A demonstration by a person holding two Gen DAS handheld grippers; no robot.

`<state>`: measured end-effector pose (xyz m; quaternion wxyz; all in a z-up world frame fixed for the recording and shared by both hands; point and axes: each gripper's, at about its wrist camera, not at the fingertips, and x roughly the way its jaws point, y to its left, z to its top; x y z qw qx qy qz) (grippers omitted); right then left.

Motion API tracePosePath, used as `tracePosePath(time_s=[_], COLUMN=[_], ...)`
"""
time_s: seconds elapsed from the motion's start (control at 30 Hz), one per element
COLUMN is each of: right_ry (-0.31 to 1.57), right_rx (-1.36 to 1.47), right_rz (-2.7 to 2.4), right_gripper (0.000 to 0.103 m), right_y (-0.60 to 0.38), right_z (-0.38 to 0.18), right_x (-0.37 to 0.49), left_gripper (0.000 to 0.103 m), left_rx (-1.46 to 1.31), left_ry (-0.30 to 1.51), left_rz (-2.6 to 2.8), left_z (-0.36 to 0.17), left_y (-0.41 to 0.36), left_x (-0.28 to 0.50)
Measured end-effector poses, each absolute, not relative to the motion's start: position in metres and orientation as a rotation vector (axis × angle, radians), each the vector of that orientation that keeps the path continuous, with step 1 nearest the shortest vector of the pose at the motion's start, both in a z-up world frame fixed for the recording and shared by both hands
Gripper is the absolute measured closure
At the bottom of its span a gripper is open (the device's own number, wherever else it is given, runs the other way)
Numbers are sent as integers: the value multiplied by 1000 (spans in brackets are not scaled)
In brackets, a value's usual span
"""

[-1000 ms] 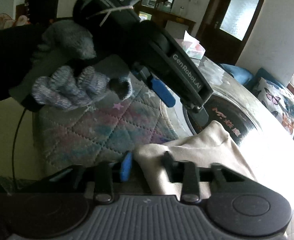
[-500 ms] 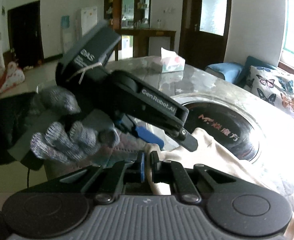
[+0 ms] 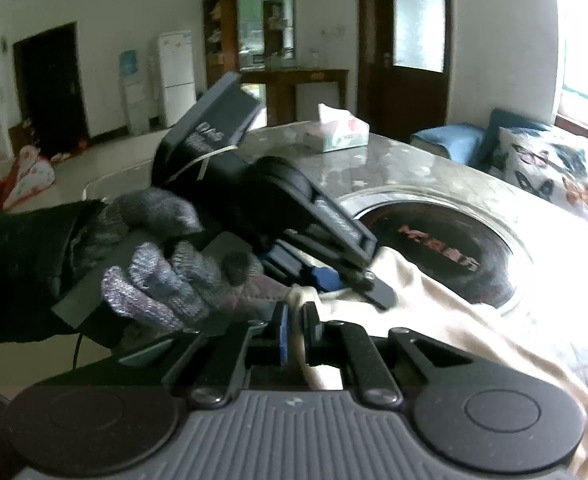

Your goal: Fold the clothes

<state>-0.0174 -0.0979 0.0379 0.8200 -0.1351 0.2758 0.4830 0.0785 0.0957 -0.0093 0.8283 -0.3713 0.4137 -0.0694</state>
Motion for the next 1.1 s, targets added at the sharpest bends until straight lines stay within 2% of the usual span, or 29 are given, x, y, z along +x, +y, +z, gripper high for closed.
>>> tracePosePath(time_s=[0.63,0.7,0.8,0.87,1.03,1.1], right_ry=[705,704,719,731,735,732], right_rx=[-15,15,63,106,159,176], right_rz=[417,391,383,391,399,404], right_gripper=[92,80,70,68,70,92], right_y=[-256,-268,-279,-283,-280,-279], right_z=[-10,-11,-15,-19,-22,-22], right_x=[74,76,80,84,86,86], left_gripper=[79,79,79,79,81,85], left_rx=[-721,-706,-687,-674,-643,-627], left_ry=[876,874,872,869,863,852], left_rz=[-126,-126,-124,-122,-113,-114], left_z=[-7,-7,-6,-5,2,9], left_y=[91,90,88,86,82,78], left_x=[78,78,78,78,80,81])
